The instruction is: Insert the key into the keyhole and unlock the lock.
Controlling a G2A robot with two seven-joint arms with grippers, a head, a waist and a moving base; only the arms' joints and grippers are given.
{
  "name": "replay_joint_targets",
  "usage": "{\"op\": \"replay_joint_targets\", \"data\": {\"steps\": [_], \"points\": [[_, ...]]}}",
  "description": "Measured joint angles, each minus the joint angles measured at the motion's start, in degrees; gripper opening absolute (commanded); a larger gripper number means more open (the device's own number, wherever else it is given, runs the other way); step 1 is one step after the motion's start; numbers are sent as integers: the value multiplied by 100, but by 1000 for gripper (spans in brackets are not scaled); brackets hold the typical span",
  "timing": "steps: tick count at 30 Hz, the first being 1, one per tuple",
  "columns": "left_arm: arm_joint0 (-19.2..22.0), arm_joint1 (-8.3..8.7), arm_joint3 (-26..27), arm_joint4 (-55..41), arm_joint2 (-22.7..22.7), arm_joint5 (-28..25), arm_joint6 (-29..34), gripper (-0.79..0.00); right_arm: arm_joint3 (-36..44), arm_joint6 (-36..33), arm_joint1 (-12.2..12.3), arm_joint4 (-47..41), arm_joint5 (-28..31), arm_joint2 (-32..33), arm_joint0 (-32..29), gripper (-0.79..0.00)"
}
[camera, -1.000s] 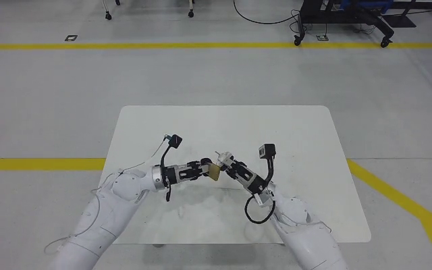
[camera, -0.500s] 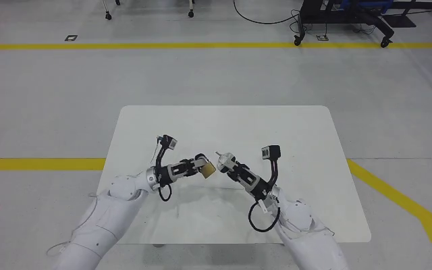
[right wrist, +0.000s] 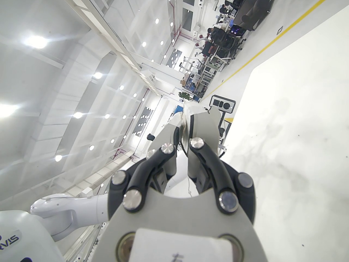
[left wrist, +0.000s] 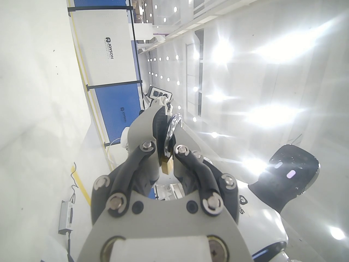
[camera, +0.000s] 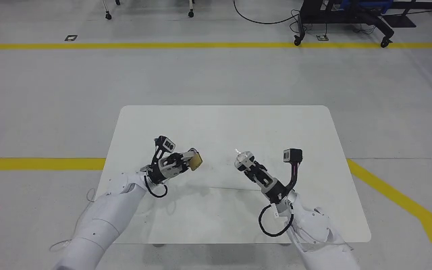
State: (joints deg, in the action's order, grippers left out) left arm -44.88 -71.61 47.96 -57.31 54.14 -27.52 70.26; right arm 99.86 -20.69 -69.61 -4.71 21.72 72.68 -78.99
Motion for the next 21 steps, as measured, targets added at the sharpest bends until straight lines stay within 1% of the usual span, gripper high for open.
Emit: {"op": "replay_joint_targets", "data": {"steps": [16, 18, 21], "points": [[-2, 1, 3, 4, -1, 1, -5, -785, -1, 1, 0, 0, 1, -1, 0, -785], [-21, 12, 66, 173, -11, 4, -170, -785, 15, 11, 0, 37, -29, -11, -13, -785], [-31, 23, 246, 743, -19, 185, -873, -785, 195, 126, -7, 327, -177, -96, -116, -785]]}}
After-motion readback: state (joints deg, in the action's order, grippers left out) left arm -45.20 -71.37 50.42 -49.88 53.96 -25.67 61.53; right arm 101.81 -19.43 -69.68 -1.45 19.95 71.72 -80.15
